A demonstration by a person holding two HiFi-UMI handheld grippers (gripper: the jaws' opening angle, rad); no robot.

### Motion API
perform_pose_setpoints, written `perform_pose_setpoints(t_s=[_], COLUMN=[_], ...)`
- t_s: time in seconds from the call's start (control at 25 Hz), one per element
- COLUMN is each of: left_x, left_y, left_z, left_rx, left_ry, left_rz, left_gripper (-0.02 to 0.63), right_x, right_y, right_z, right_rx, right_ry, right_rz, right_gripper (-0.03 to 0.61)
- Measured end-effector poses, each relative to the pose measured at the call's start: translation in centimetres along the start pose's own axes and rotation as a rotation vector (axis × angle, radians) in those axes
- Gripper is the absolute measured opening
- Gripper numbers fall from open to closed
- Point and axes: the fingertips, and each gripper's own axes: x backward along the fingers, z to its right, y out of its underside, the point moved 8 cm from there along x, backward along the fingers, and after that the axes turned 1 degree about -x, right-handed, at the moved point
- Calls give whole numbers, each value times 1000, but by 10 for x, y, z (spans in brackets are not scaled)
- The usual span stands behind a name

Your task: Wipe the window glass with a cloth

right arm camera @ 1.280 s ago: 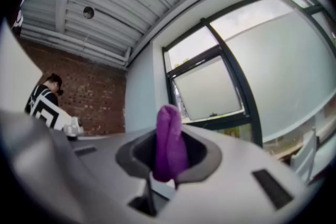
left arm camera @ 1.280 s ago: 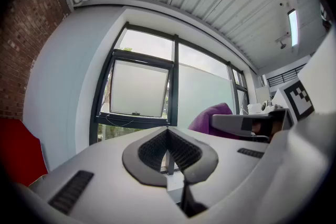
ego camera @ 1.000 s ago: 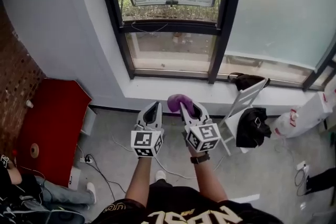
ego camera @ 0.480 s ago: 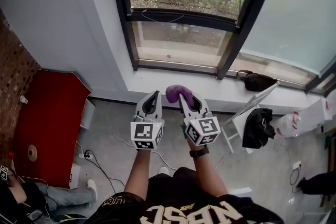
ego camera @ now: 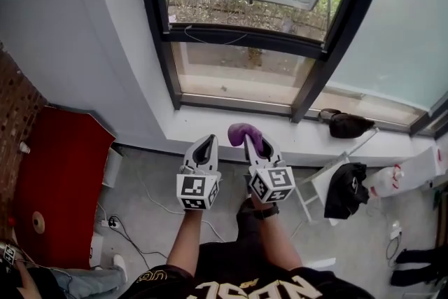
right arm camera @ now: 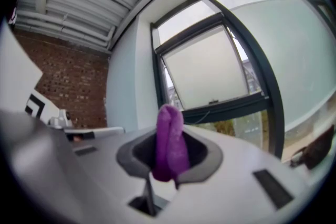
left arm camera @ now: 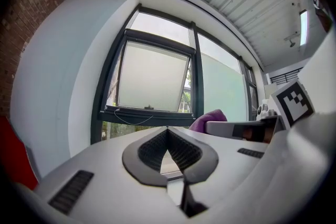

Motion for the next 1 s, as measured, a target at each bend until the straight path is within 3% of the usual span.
perform_pose_setpoints(t_s=[0.16, 0.28, 0.4, 0.6, 0.8, 1.0], left_x=[-69, -138, -210, -283, -313, -311], left_y=[10, 1, 2, 32, 74, 113], left_z=[-6, -6, -14, -43, -102, -183], left_rx=[93, 40, -20, 4, -55, -81], left_ry=[12, 14, -37, -108, -193, -209], left_rz=[-4, 30, 62, 33, 28, 26], left_gripper=[6, 6, 6, 6, 6, 6], right_x=[-50, -95, -145, -220, -321, -420], right_y=[5, -16, -24, 3, 47, 105], right_z=[63, 114, 160, 230, 238, 190], right_rx=[-59, -30, -21, -152, -172, -125], right_ry=[84, 57, -1, -42, -171, -268], right_rz=[-21, 37, 72, 55, 7, -27], right_gripper=[80, 80, 80, 80, 80, 80])
